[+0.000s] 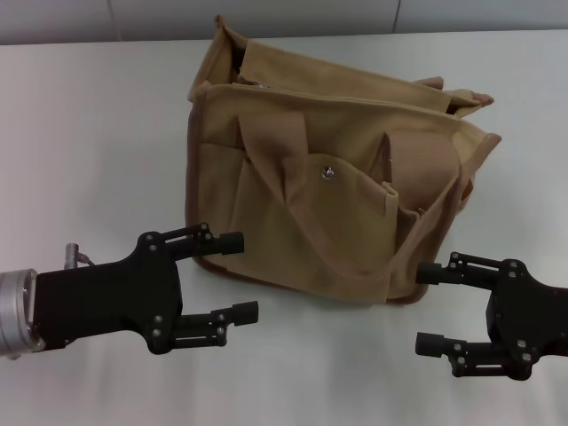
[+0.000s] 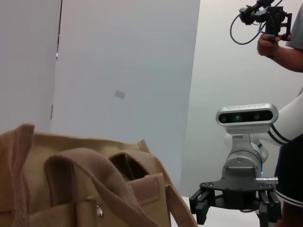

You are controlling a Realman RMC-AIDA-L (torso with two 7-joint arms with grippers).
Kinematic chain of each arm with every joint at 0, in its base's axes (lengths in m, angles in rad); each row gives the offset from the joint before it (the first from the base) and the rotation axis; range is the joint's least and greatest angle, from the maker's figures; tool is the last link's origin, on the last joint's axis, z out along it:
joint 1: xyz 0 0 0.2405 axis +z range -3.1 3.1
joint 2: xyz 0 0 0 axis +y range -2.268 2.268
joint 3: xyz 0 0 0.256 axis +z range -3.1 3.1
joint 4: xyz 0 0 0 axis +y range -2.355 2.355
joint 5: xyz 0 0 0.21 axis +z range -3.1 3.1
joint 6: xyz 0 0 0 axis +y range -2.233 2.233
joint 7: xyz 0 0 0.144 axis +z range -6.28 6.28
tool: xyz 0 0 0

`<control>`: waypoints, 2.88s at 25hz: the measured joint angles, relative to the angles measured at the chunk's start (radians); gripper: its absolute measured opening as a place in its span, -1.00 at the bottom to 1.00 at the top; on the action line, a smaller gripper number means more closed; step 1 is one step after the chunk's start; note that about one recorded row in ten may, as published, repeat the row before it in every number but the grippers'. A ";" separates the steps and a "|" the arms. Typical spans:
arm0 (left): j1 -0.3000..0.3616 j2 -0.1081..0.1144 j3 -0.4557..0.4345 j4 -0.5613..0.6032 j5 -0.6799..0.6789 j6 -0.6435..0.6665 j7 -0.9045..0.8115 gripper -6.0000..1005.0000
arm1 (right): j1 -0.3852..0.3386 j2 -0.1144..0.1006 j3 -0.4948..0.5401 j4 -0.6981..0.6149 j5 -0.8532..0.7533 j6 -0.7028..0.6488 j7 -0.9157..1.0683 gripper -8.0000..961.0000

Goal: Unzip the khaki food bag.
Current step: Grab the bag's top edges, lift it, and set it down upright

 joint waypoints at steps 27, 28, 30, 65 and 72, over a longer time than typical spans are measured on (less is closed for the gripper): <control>-0.076 -0.047 -0.317 -0.235 -0.047 -0.241 0.311 0.52 | -0.002 0.002 0.016 -0.001 0.008 0.094 -0.002 0.66; -0.094 -0.048 -0.318 -0.247 -0.048 -0.271 0.310 0.52 | -0.001 0.002 0.016 -0.001 0.008 0.096 -0.002 0.66; -0.139 -0.049 -0.324 -0.278 -0.052 -0.353 0.304 0.52 | -0.002 0.002 0.017 -0.001 0.008 0.100 -0.001 0.66; -0.143 -0.044 -0.323 -0.184 -0.132 -0.061 0.327 -0.88 | -0.008 -0.018 0.212 -0.069 0.520 0.027 0.249 0.66; -0.162 -0.045 -0.264 -0.092 -0.136 -0.042 0.266 -0.88 | 0.091 -0.007 0.104 -0.201 0.507 0.127 0.368 0.65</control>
